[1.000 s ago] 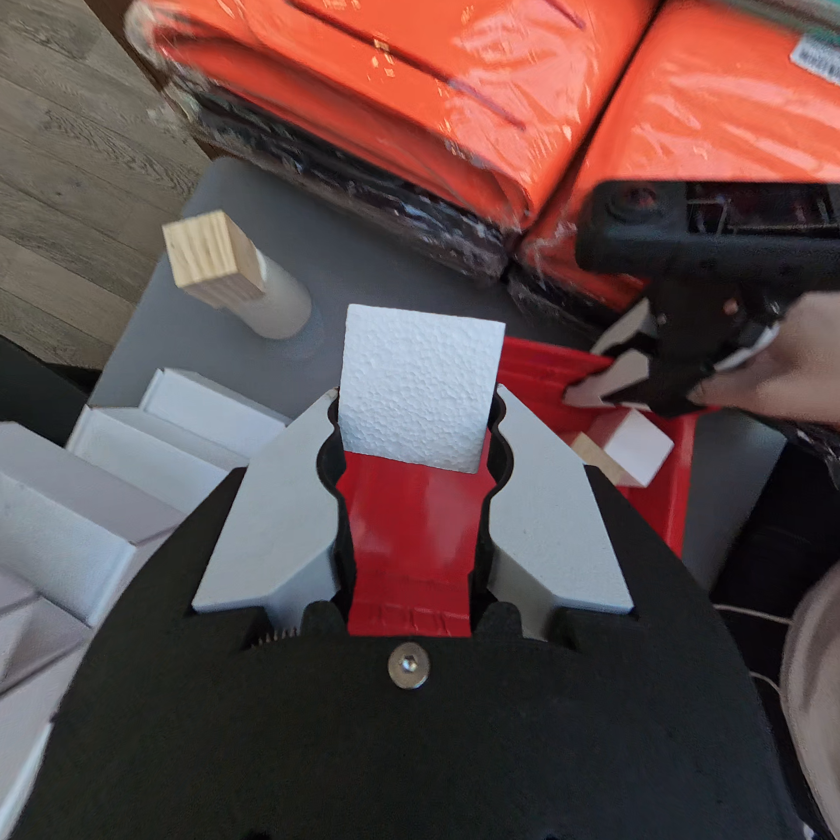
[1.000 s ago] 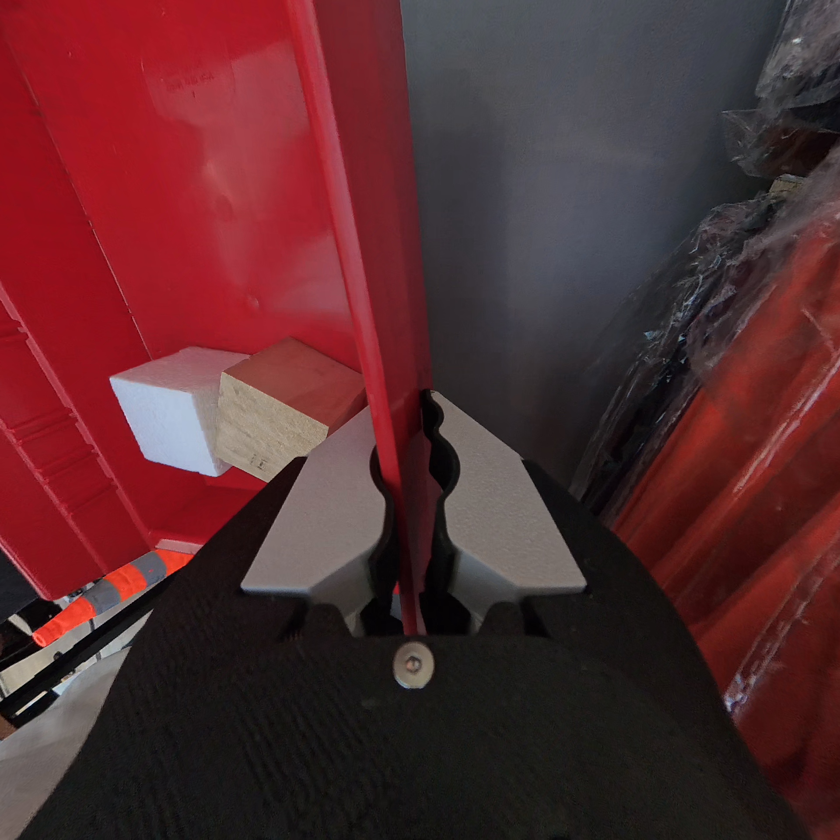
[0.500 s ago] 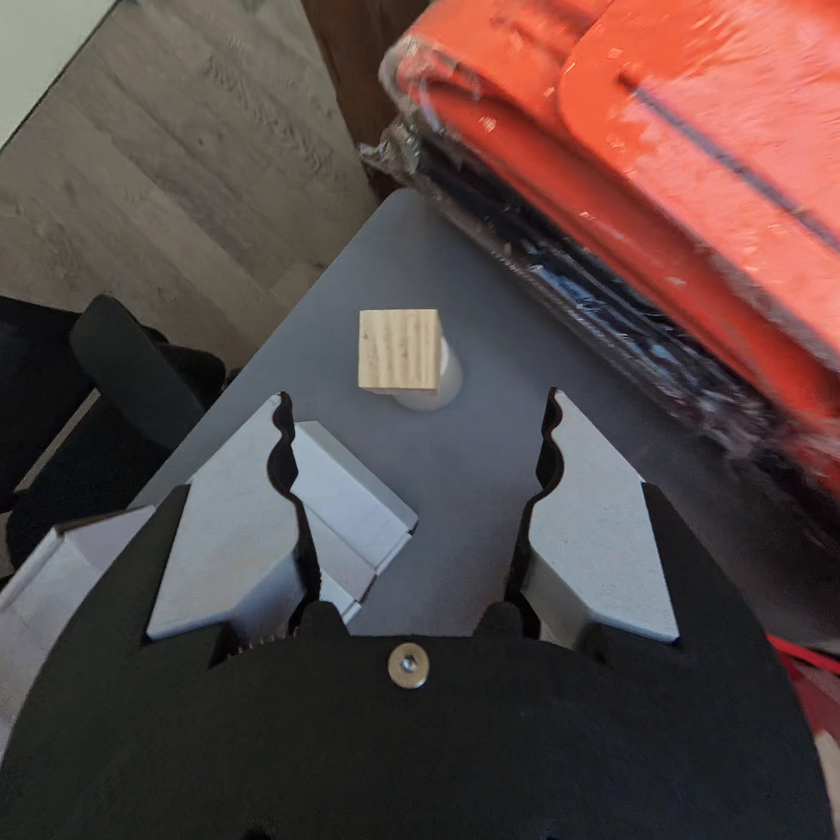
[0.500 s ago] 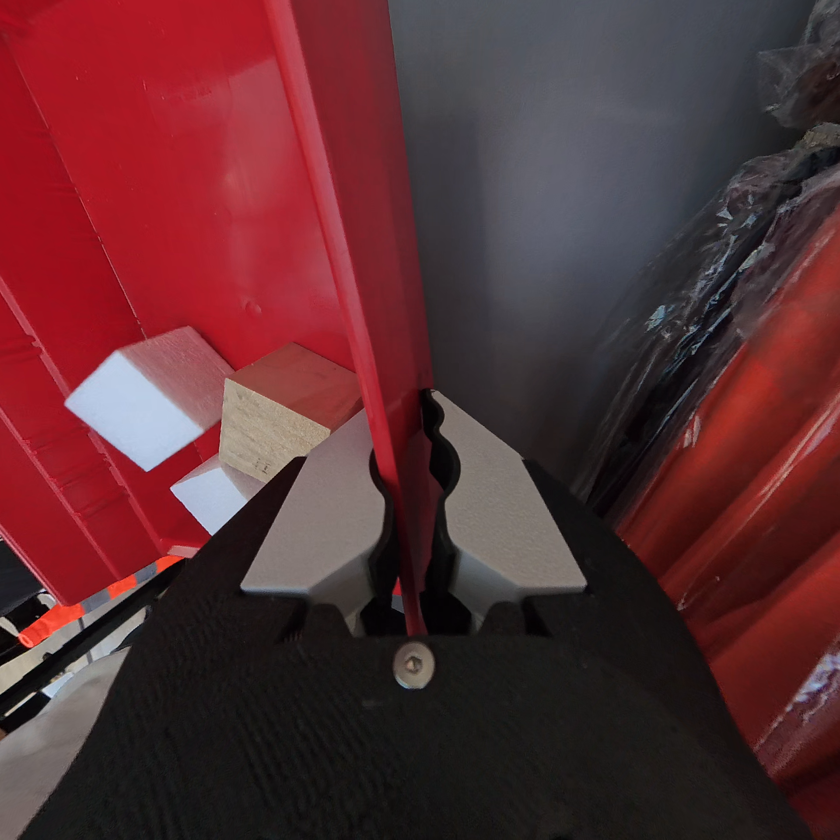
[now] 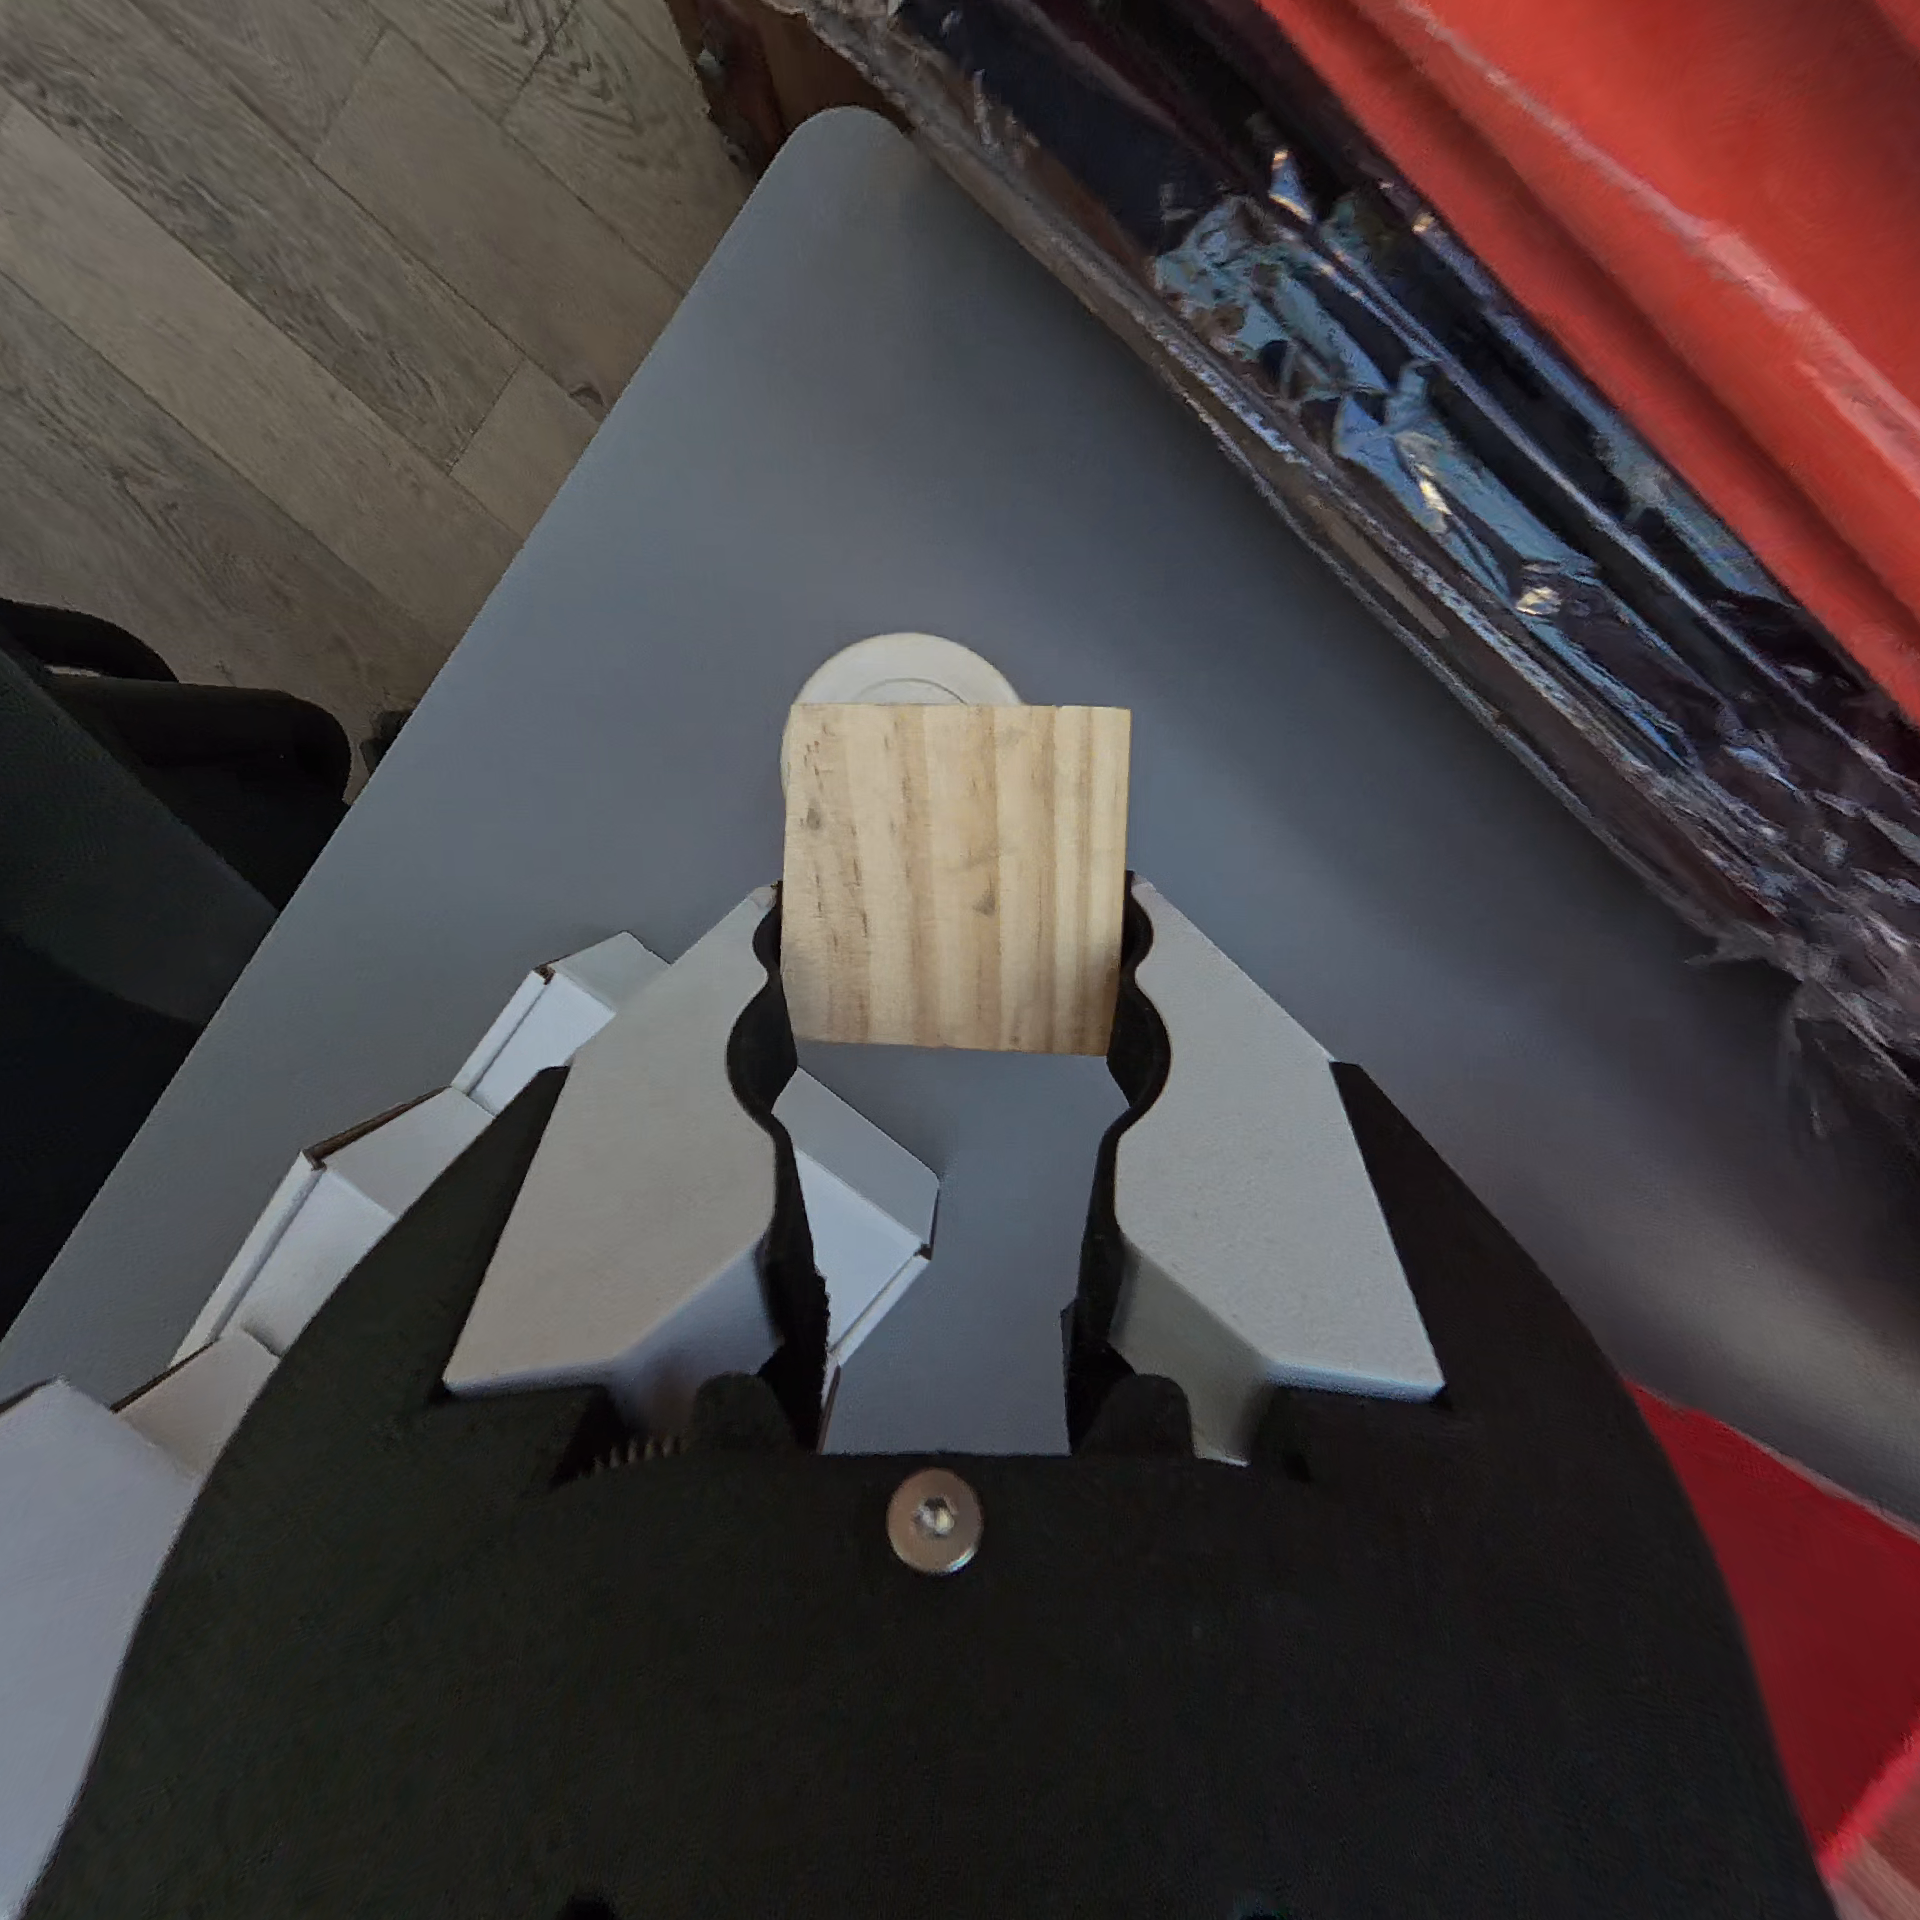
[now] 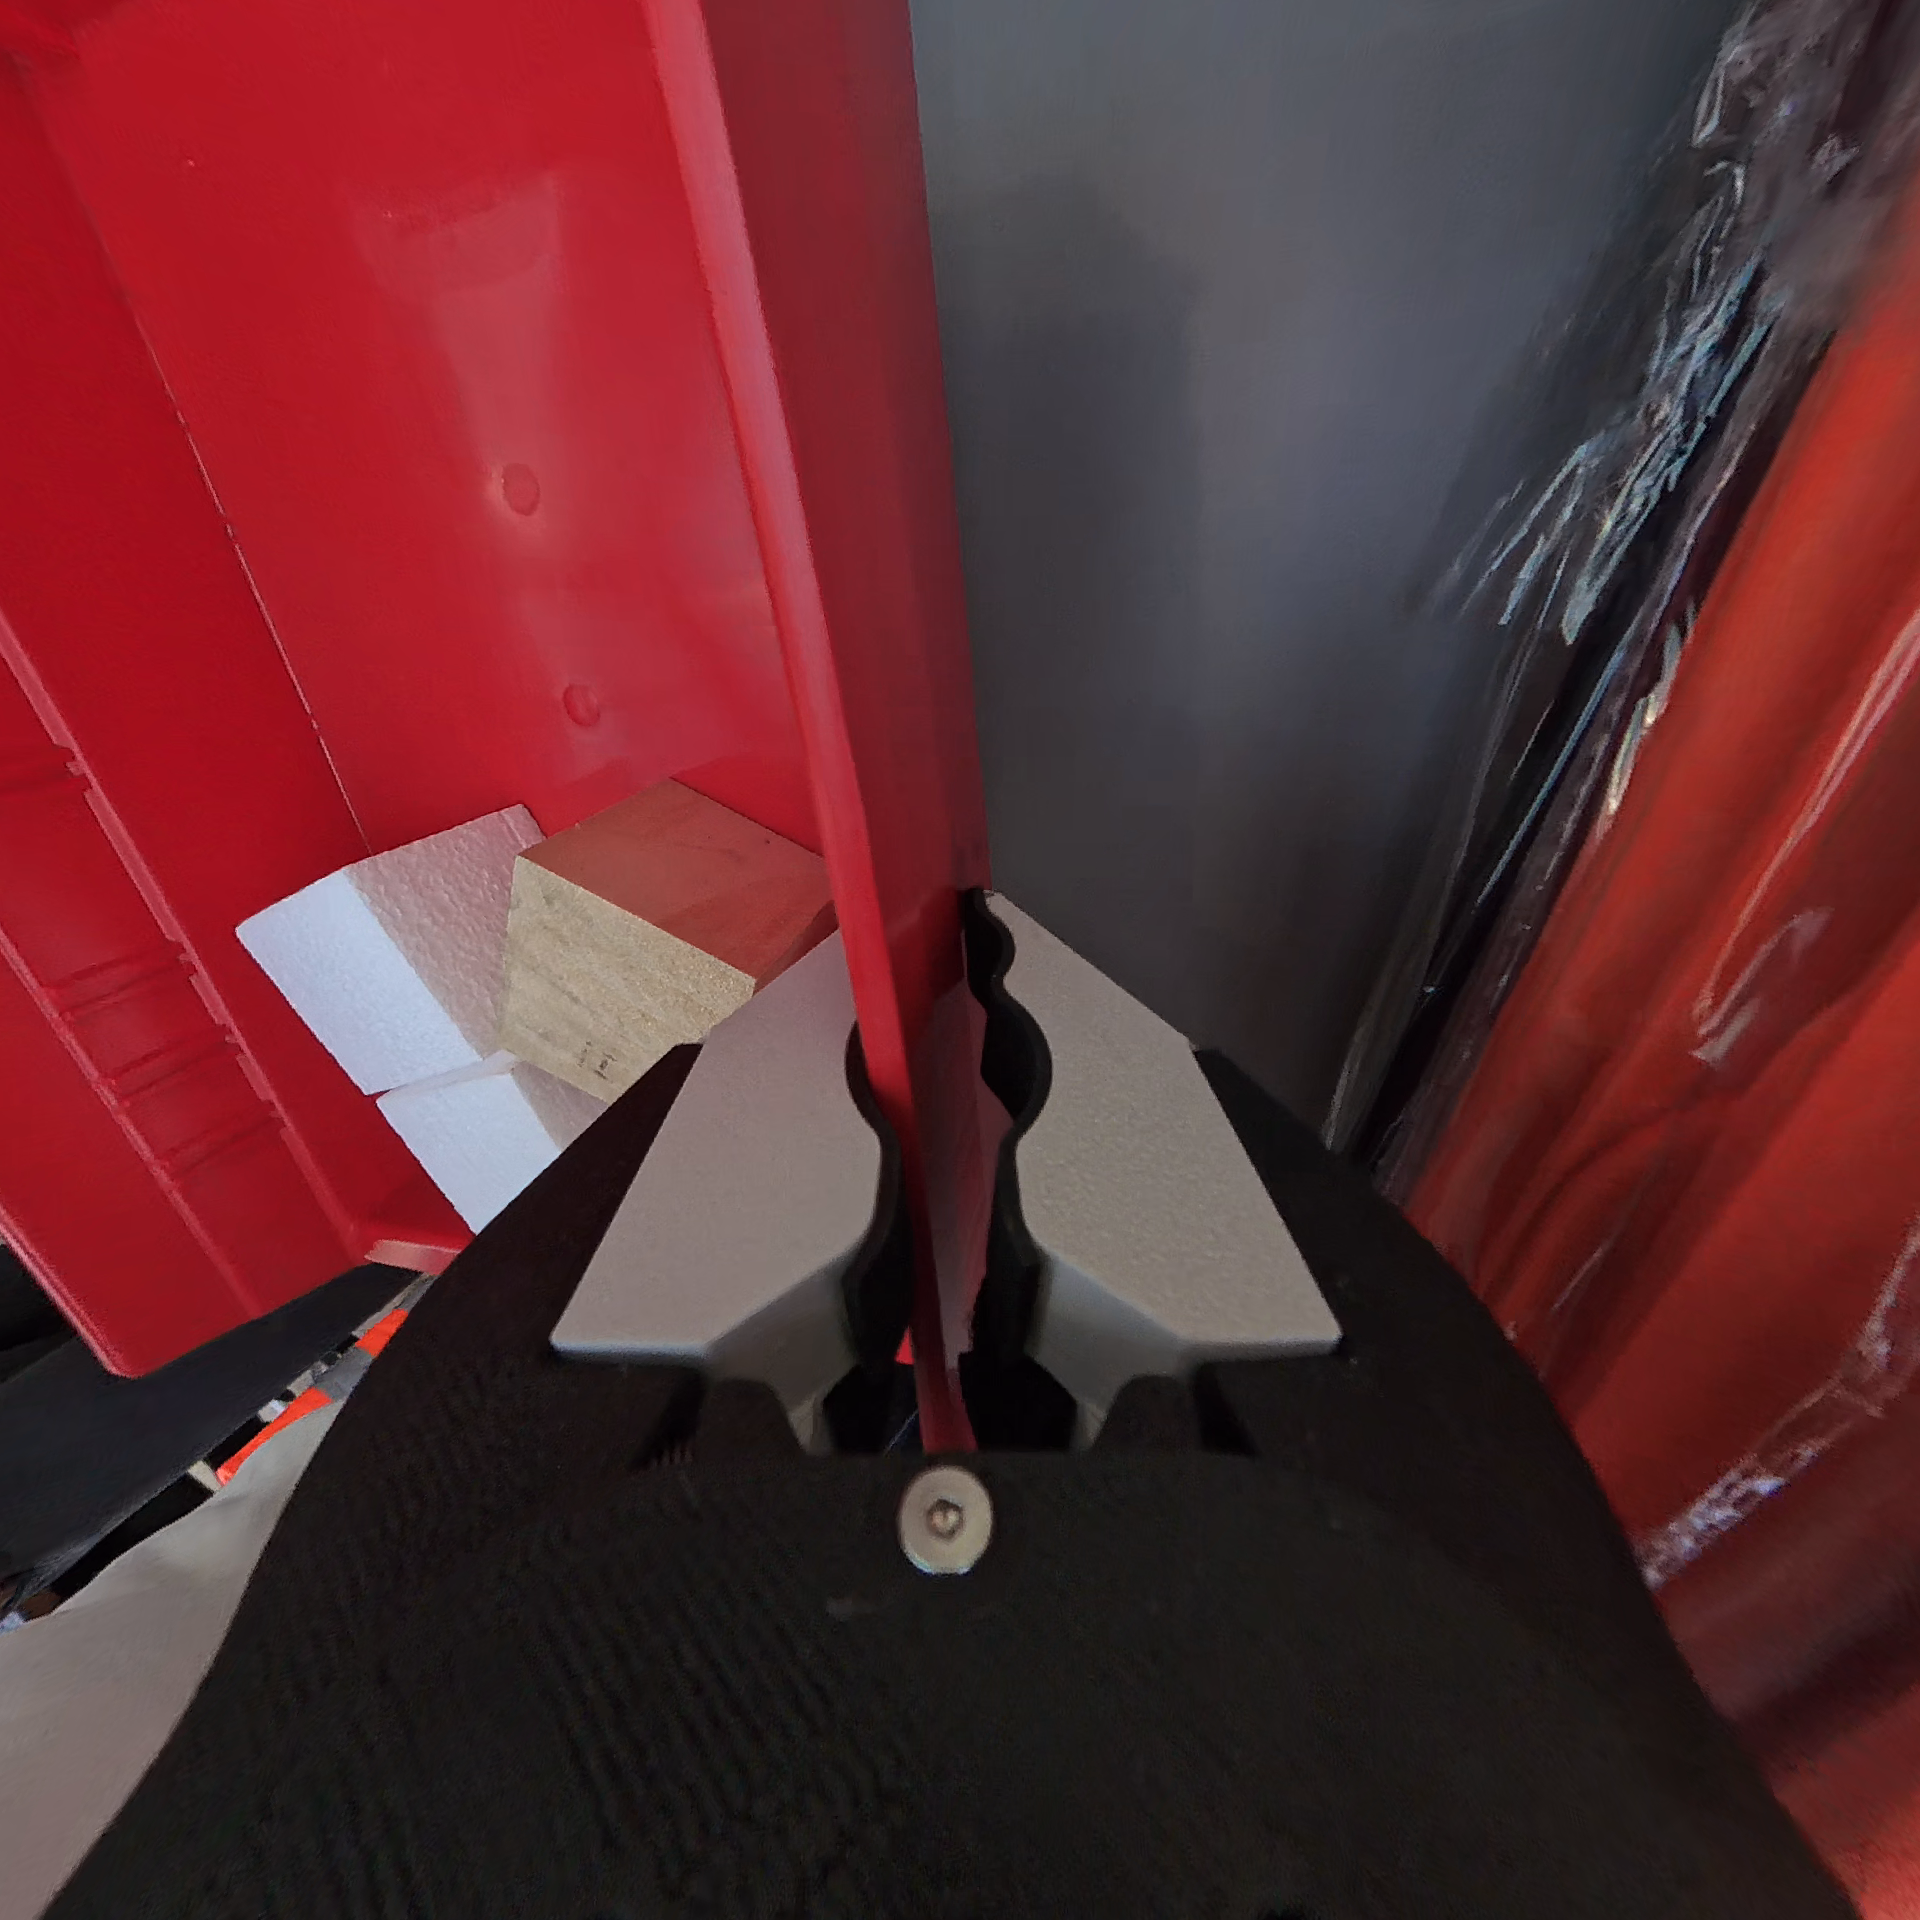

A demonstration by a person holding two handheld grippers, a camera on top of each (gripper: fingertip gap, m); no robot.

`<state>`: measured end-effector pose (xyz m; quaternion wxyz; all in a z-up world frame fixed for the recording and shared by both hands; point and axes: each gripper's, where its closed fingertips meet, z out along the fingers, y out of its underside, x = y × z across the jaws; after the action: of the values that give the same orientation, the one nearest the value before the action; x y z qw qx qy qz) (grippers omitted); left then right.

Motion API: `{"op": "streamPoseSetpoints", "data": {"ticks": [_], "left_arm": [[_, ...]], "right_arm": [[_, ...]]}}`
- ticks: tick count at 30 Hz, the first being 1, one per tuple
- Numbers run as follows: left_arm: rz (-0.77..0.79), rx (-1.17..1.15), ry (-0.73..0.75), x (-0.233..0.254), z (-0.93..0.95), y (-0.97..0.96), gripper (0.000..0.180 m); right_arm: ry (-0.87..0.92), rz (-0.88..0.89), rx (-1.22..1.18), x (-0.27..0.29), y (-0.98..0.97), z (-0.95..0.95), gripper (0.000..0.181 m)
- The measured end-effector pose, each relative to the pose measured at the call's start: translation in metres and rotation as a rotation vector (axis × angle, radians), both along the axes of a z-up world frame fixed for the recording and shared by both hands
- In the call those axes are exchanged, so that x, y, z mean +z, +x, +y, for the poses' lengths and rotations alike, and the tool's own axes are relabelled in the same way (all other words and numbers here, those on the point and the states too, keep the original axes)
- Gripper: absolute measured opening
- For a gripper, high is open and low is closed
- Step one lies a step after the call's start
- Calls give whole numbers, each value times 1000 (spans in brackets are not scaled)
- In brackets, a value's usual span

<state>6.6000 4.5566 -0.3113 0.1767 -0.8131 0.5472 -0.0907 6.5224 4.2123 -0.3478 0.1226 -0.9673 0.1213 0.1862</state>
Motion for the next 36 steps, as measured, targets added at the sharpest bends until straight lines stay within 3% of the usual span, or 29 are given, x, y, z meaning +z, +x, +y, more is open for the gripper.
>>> {"op": "streamPoseSetpoints", "data": {"ticks": [8,13,17,18,19,25,29,33,36], "left_arm": [[-321,-134,-56,121,-159,-66,60],[-241,-143,-142,116,-280,-151,60],[-170,-81,-103,100,-322,-179,64],[-174,-51,-95,106,-329,-182,93],[-203,-11,-72,119,-334,-184,95],[-551,426,167,229,-392,-248,95],[-655,709,261,238,-491,-299,91],[-492,943,449,228,-590,-370,80],[-59,1147,559,234,-675,-467,78]], "right_arm": [[-22,-19,52,1,-5,-15,3],[-54,16,163,25,-15,-30,3],[-59,71,255,58,-22,-42,3],[-54,87,282,69,-23,-45,2],[-42,95,311,79,-23,-47,2],[21,-3,605,116,-12,-81,3],[7,38,764,122,-16,-130,2],[-85,154,861,115,-33,-190,2],[-125,179,940,106,-50,-226,1]]}}
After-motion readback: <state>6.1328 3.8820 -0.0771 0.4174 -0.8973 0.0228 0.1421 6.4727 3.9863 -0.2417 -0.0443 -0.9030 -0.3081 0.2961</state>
